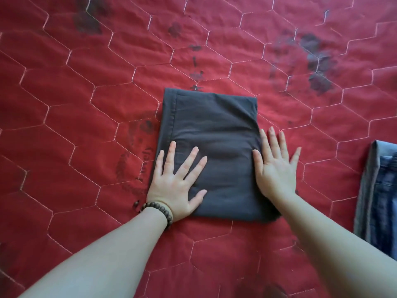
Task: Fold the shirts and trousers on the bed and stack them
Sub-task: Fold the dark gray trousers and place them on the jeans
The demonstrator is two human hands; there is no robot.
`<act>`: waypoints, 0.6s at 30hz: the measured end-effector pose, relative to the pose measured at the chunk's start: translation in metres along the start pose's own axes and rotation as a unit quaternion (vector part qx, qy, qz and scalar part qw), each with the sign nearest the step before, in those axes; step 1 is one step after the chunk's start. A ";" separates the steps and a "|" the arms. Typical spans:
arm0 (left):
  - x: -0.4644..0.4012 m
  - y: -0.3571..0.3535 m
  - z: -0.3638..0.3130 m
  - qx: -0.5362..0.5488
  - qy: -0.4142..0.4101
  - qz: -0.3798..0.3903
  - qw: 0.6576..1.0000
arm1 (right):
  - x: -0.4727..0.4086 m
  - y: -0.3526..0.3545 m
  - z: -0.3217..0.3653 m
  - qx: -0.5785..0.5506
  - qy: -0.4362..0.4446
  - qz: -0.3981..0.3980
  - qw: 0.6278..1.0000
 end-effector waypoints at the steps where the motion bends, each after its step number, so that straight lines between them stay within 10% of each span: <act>1: 0.000 0.000 0.000 -0.001 -0.001 -0.003 1.000 | 0.002 0.001 -0.004 -0.013 -0.031 -0.008 0.999; 8: 0.001 0.002 -0.001 -0.001 -0.011 -0.002 1.000 | 0.086 -0.014 0.074 0.020 0.206 -0.116 0.972; 18: 0.001 0.004 0.000 0.001 -0.005 0.021 1.000 | 0.092 -0.031 0.036 0.005 -0.044 -0.036 0.998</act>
Point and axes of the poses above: each hand's wrist, its own x-axis away from the middle knuckle, its own y-axis out of the back of the hand, z = x × y, the point moved 4 cm from there along -x, towards the middle knuckle, and after that the axes turned 13 degrees about x, right-handed, at the moved point
